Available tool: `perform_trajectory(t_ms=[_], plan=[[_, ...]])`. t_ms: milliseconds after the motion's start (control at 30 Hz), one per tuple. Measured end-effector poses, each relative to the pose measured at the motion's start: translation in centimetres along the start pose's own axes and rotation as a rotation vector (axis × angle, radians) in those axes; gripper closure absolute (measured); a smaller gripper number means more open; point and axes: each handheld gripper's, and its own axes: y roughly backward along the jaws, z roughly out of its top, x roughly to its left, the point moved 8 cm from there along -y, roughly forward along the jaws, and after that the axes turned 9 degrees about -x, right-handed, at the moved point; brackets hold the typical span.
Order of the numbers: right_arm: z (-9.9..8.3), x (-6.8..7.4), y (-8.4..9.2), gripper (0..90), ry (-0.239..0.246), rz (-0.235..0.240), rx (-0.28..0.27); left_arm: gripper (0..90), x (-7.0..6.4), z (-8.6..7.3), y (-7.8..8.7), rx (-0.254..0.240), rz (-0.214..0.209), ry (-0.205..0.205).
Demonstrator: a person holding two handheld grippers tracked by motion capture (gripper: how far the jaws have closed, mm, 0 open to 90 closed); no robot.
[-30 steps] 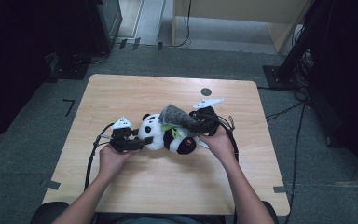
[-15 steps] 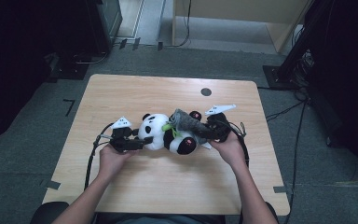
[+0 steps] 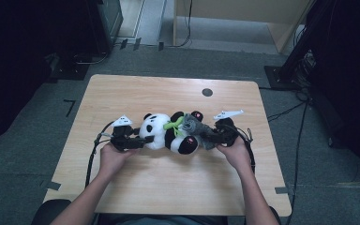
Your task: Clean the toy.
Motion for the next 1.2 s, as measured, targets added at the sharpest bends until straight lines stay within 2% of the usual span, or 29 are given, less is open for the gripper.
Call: perform_trajectory(t_ms=[33,100,300,600,667,833,900,967,1000,1033,1067,1100,1133,1200], plan=[[-0.6,-0.6,0.0,70.9,-0.016,-0.018,0.025,33.3,0.0,0.0,0.0,0.001,0.000,0.000],[-0.9,-1.0,0.0,70.9,-0.024,-0.032,0.034,33.3,0.0,0.0,0.0,0.001,0.000,-0.002],[-1.4,-1.8,0.1,70.9,-0.035,-0.057,0.046,33.3,0.0,0.0,0.0,0.001,0.000,-0.006],[-2.2,-3.6,0.0,70.9,-0.077,-0.093,0.073,33.3,0.0,0.0,0.0,-0.001,-0.001,-0.007],[-2.5,-4.4,0.1,70.9,-0.096,-0.113,0.078,33.3,0.0,-0.1,0.0,-0.002,-0.001,-0.007],[-2.7,-5.2,0.3,71.8,-0.125,-0.132,0.078,33.2,0.0,-0.1,0.0,-0.004,0.000,-0.009],[-2.8,-5.8,0.6,72.7,-0.154,-0.164,0.084,33.2,0.0,-0.1,0.0,-0.004,0.000,-0.013],[-2.7,-6.6,1.2,73.2,-0.194,-0.199,0.061,33.2,0.0,-0.1,0.0,-0.005,0.000,-0.013],[-2.7,-6.6,1.2,73.2,-0.194,-0.199,0.061,33.2,0.0,-0.1,0.1,-0.003,0.000,-0.014],[-2.2,-6.8,1.7,73.5,-0.205,-0.204,0.029,33.2,0.0,-0.1,0.1,-0.005,0.000,-0.015],[-2.2,-6.8,1.7,73.5,-0.205,-0.204,0.029,33.2,0.0,-0.1,0.1,-0.005,0.000,-0.015],[-1.6,-6.8,2.2,74.0,-0.209,-0.207,-0.003,33.1,0.0,-0.1,0.1,-0.005,0.001,-0.015],[-1.6,-6.8,2.2,74.0,-0.209,-0.207,-0.003,33.1,0.0,-0.1,0.1,-0.005,0.001,-0.015],[-0.7,-6.5,2.8,74.1,-0.196,-0.212,-0.047,33.1,-0.1,-0.2,0.1,-0.005,0.001,-0.016]])
